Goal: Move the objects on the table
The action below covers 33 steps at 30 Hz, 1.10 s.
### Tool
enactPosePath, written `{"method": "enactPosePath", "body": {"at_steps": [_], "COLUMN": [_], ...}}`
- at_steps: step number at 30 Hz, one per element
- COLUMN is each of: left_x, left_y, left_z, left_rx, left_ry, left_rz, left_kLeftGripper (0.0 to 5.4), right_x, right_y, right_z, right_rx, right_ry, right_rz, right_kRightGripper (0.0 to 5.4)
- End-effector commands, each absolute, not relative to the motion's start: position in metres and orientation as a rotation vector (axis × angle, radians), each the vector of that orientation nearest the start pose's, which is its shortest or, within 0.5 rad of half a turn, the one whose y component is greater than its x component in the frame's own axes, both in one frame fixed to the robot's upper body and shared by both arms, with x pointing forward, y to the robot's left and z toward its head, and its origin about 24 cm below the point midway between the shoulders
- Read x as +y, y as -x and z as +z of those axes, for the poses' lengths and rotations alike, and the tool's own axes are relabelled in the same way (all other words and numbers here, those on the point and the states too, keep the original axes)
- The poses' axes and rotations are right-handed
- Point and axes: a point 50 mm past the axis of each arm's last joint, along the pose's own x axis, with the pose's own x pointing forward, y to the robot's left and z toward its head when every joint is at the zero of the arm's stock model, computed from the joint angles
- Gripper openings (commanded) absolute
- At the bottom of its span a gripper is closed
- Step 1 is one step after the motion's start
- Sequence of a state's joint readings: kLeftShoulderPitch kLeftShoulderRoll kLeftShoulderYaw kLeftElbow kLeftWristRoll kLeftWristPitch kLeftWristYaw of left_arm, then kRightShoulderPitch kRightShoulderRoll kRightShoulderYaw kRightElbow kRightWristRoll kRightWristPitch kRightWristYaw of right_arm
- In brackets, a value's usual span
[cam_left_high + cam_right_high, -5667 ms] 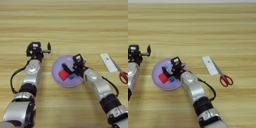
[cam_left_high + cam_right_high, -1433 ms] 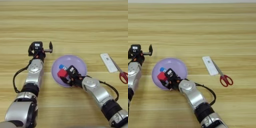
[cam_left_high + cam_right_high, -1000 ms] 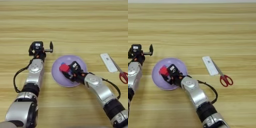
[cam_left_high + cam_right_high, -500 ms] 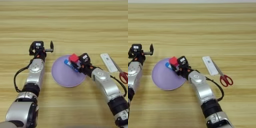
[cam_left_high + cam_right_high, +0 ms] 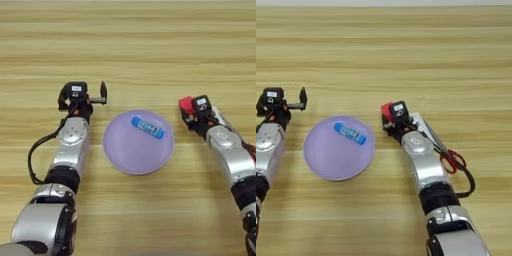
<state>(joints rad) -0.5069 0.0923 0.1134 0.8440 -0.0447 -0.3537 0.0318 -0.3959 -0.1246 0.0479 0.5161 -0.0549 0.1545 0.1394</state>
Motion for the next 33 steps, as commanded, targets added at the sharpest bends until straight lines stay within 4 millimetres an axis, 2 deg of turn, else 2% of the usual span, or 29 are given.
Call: {"method": "enactPosePath", "body": {"at_steps": [1,7,8,13,21,29,33], "left_x": [0.165,0.165,0.165,0.165,0.165,0.165,0.165], "left_y": [-0.337,-0.338,-0.338,-0.338,-0.337,-0.337,-0.337], "left_z": [0.031,0.031,0.031,0.031,0.031,0.031,0.031], "left_rx": [-0.003,-0.003,-0.003,-0.003,-0.004,-0.005,-0.005], "left_ry": [-0.028,-0.027,-0.027,-0.027,-0.027,-0.027,-0.027], "left_rz": [0.050,0.050,0.050,0.050,0.050,0.051,0.051], "left_kLeftGripper": [5.40,5.40,5.40,5.40,5.40,5.40,5.40], "right_x": [-0.148,-0.149,-0.148,-0.147,-0.146,-0.133,-0.120], "right_y": [-0.321,-0.320,-0.320,-0.321,-0.325,-0.324,-0.318], "right_z": [0.004,-0.004,-0.005,-0.001,0.012,0.027,0.024], "right_rx": [0.407,0.477,0.481,0.448,0.335,0.183,0.159], "right_ry": [0.204,0.188,0.189,0.206,0.228,0.280,0.316], "right_rz": [0.206,0.214,0.217,0.221,0.204,0.271,0.371], "right_kRightGripper": [2.25,2.25,2.62,3.14,4.46,5.36,5.36]}}
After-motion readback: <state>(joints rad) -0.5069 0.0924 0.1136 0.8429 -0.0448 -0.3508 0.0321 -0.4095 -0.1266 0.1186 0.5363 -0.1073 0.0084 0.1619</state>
